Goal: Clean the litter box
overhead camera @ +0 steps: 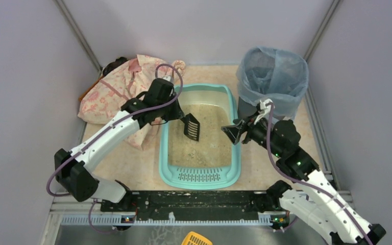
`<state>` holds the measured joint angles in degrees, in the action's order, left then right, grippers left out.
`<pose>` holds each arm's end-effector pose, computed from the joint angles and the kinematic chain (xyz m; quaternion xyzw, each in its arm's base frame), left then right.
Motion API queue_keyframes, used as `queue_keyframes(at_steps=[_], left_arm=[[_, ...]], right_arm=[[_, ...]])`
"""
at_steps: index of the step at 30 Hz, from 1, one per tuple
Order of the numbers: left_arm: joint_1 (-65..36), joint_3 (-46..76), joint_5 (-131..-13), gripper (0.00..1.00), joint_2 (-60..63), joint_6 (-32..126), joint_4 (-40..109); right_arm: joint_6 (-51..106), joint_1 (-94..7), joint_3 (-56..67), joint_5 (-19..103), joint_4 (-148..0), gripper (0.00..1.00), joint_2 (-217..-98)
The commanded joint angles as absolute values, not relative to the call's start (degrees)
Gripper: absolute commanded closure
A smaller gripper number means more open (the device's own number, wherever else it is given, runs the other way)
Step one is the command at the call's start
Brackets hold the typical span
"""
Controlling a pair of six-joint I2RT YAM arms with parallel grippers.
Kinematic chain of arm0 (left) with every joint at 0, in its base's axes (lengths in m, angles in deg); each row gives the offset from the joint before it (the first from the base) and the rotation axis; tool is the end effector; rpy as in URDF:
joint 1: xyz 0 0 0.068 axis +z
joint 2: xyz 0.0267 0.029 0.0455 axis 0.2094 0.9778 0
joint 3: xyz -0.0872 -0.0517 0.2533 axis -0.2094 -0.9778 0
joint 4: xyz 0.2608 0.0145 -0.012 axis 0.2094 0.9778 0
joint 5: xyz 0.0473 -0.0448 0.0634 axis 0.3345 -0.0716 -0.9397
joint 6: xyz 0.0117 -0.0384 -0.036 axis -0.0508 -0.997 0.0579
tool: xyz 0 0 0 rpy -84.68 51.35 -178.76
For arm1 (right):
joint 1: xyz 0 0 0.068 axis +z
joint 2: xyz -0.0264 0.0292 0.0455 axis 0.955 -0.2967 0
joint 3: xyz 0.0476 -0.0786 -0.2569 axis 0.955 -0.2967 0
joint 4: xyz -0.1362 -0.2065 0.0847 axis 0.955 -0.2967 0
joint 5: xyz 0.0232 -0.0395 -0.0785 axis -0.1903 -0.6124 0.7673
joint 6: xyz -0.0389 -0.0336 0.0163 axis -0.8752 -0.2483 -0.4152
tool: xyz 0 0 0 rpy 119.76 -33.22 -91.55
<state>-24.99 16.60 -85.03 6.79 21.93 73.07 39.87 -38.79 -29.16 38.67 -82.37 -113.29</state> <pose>0.2460 -0.1822 0.3300 -0.0106 0.9172 -0.2062 0.3406 0.1262 0.0932 0.3393 -0.1571 0.7194 0.3650 0.5697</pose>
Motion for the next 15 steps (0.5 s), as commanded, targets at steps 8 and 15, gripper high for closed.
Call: queue_keyframes(at_steps=[8, 15], left_arm=[[-30.79, 28.77, -95.49, 1.00, 11.50, 19.71, 82.06], [-33.36, 34.83, -103.32, 1.00, 16.34, 18.89, 89.96]], right_arm=[[41.66, -38.90, -26.51, 45.72, -100.59, 0.33, -96.46], [36.76, -38.91, -24.86, 48.36, -103.11, 0.32, -99.37]])
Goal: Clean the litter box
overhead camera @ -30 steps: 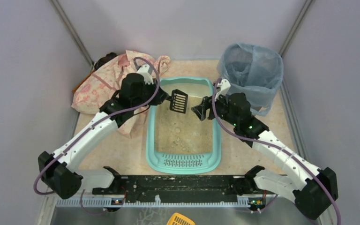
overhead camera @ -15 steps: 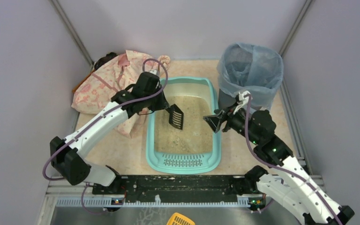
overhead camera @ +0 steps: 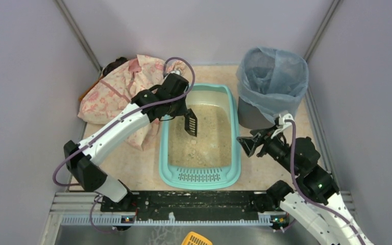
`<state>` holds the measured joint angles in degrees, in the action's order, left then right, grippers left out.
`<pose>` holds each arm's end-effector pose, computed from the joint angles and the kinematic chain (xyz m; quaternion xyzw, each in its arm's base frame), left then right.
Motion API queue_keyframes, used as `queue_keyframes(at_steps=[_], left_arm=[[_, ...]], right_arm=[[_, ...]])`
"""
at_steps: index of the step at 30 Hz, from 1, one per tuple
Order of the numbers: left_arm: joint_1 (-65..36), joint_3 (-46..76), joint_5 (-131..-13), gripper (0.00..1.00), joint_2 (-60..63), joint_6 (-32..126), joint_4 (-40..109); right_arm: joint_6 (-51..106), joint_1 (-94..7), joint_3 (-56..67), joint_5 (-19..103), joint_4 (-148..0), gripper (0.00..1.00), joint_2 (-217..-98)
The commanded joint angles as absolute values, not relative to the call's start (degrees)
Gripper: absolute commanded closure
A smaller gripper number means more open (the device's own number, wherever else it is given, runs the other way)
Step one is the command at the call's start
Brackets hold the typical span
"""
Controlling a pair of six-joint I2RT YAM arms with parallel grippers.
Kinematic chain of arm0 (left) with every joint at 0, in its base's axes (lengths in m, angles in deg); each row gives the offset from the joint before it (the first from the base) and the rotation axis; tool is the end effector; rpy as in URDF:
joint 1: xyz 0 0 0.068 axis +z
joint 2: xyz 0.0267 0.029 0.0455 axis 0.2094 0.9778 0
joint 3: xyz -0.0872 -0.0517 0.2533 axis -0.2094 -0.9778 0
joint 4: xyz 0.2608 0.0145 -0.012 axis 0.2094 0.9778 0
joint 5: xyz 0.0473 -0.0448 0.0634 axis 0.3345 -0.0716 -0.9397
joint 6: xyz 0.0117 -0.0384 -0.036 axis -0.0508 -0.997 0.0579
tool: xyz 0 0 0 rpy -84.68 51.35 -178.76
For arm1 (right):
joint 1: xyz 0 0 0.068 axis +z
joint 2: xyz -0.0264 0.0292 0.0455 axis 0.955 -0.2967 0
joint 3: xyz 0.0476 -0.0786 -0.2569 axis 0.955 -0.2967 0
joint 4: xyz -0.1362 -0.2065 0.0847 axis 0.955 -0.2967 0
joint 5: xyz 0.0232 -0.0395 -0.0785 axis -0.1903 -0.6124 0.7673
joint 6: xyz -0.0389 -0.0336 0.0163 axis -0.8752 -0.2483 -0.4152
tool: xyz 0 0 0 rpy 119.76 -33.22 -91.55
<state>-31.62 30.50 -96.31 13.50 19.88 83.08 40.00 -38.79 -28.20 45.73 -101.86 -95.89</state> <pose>0.2427 -0.2184 0.3615 -0.0095 0.9198 -0.1455 0.3643 0.0675 0.0484 0.3382 -0.1160 0.7343 0.3234 0.5854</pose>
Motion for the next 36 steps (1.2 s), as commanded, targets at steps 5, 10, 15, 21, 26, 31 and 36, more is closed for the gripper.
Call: queue_keyframes(at_steps=[5, 10, 15, 21, 26, 31, 36], left_arm=[[-34.85, 37.47, -105.85, 1.00, 18.70, 17.55, 93.06], [-35.46, 33.63, -107.74, 1.00, 17.42, 16.24, 93.81], [-35.46, 28.32, -106.77, 1.00, 14.57, 15.25, 92.82], [-35.39, 20.96, -102.50, 1.00, 12.31, 15.49, 87.00], [-35.39, 18.18, -95.58, 1.00, 13.04, 15.57, 82.72], [-35.22, 16.97, -94.53, 1.00, 13.40, 15.82, 79.70], [-34.65, 15.53, -93.40, 1.00, 14.49, 15.68, 76.45]], right_arm=[[32.28, -38.90, -25.64, 49.47, -101.30, 0.32, -105.46], [31.60, -38.96, -28.14, 49.29, -98.55, 0.32, -106.97], [33.65, -38.91, -29.60, 47.92, -96.60, 0.32, -105.99], [33.85, -38.90, -29.17, 48.08, -97.80, 0.32, -104.66], [33.66, -38.92, -28.45, 48.68, -98.87, 0.32, -104.61], [33.66, -38.90, -28.40, 48.92, -99.31, 0.32, -104.29], [33.83, -38.95, -29.14, 49.19, -99.37, 0.32, -104.17]])
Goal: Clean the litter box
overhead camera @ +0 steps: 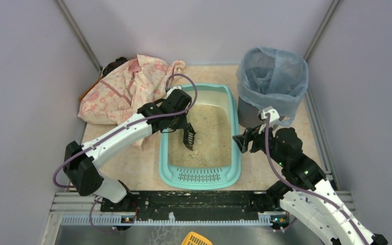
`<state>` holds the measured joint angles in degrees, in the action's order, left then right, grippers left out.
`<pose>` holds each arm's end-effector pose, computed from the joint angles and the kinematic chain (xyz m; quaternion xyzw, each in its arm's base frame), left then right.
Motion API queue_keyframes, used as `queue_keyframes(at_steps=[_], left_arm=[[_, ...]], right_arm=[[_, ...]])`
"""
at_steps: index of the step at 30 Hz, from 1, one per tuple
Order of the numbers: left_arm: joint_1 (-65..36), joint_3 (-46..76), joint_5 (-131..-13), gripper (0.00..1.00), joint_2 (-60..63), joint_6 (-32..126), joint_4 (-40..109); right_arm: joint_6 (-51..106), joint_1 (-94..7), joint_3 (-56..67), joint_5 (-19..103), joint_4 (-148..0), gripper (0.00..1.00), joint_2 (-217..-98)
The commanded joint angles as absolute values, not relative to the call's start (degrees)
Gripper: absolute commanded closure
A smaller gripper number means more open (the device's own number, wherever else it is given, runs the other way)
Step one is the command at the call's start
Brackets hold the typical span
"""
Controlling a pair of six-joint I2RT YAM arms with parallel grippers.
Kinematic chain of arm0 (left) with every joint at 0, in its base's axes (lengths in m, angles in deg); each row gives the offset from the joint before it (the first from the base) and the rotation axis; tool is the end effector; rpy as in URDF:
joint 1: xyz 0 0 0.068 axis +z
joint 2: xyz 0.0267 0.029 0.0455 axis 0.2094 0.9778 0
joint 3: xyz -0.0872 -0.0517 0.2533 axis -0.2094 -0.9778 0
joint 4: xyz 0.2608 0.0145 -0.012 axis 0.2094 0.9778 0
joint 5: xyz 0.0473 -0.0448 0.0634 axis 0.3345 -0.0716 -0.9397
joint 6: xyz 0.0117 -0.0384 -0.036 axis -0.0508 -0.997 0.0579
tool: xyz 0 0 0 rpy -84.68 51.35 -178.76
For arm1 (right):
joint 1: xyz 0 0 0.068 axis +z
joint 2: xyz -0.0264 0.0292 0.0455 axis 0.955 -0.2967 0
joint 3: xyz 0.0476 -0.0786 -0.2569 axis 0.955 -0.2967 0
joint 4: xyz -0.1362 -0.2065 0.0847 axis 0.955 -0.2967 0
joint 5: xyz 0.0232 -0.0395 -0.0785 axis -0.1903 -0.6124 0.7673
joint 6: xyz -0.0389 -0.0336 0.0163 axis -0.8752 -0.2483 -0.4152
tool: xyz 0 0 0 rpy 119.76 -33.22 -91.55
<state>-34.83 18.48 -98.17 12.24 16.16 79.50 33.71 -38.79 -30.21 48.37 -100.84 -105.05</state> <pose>0.2248 -0.2243 0.3059 -0.0097 0.9387 -0.1129 0.3256 0.1002 0.0685 0.3155 -0.1504 0.7855 0.2484 0.5465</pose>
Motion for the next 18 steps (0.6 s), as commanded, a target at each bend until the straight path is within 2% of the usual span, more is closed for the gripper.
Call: queue_keyframes(at_steps=[1, 6, 18], left_arm=[[-34.30, 14.87, -92.49, 1.00, 14.84, 15.71, 75.13], [-33.14, 13.46, -85.33, 1.00, 17.25, 15.47, 70.44], [-32.70, 11.92, -81.29, 1.00, 21.98, 14.92, 65.34]], right_arm=[[33.83, -38.91, -29.25, 49.21, -99.30, 0.32, -104.16], [33.62, -38.90, -29.63, 49.46, -99.54, 0.32, -104.17], [33.18, -38.91, -29.38, 49.47, -99.04, 0.32, -105.94]])
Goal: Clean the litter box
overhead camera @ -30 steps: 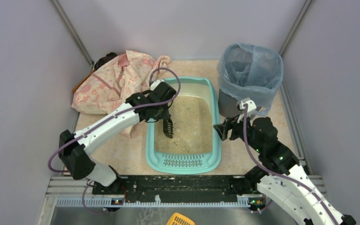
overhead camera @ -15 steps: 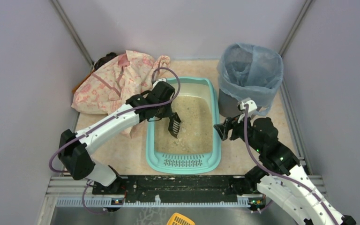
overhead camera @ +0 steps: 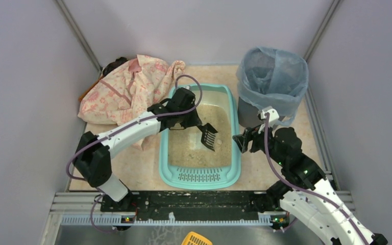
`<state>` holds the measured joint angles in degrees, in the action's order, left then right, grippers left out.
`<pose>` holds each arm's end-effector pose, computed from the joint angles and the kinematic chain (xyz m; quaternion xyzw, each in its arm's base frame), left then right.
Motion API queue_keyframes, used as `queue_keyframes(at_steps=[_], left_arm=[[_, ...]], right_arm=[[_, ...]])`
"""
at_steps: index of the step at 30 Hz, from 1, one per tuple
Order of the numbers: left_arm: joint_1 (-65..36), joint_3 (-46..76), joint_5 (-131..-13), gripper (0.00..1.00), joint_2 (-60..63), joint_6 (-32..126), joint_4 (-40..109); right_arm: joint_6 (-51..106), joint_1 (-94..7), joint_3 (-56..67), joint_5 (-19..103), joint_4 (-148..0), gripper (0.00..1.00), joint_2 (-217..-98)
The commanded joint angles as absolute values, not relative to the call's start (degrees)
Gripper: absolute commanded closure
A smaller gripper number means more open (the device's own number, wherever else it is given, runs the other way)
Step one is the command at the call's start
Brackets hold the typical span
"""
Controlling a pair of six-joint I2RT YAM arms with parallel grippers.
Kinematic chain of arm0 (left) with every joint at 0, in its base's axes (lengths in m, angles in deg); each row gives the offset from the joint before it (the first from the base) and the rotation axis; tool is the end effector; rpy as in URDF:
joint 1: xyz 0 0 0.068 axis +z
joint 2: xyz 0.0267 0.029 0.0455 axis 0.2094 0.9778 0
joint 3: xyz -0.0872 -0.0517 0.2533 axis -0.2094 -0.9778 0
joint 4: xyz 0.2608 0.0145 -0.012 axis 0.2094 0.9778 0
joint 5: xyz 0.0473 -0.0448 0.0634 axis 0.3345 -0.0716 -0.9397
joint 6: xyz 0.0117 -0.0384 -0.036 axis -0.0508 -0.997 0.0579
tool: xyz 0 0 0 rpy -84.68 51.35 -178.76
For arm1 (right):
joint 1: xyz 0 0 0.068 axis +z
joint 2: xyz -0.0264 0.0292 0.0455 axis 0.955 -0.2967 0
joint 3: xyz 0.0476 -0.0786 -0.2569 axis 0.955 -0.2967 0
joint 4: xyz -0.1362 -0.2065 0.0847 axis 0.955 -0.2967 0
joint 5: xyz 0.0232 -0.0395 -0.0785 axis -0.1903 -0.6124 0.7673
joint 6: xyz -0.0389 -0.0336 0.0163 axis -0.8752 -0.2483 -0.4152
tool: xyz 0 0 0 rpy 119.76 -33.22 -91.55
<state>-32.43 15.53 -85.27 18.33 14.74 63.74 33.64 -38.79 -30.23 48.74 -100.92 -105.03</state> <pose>0.2556 -0.2470 0.2737 -0.0082 0.9281 -0.2278 0.2942 0.1003 0.0683 0.3153 -0.1490 0.7862 0.2455 0.5472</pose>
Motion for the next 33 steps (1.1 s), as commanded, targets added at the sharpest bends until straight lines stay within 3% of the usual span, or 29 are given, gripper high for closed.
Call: queue_keyframes(at_steps=[1, 19, 27, 33], left_arm=[[-32.54, 11.58, -80.65, 1.00, 22.57, 14.83, 64.30], [-26.63, 0.78, -59.16, 1.00, 25.96, 13.26, 46.19], [-19.38, -6.93, -45.68, 1.00, 21.08, 12.25, 34.63], [-16.85, -8.53, -42.73, 1.00, 18.81, 12.28, 32.89]], right_arm=[[33.15, -38.90, -29.37, 50.13, -98.89, 0.32, -106.30], [34.80, -38.90, -29.46, 50.77, -95.59, 0.32, -110.17], [35.10, -38.91, -30.16, 51.06, -95.47, 0.32, -110.48], [35.83, -38.90, -30.80, 50.88, -94.77, 0.32, -110.79]])
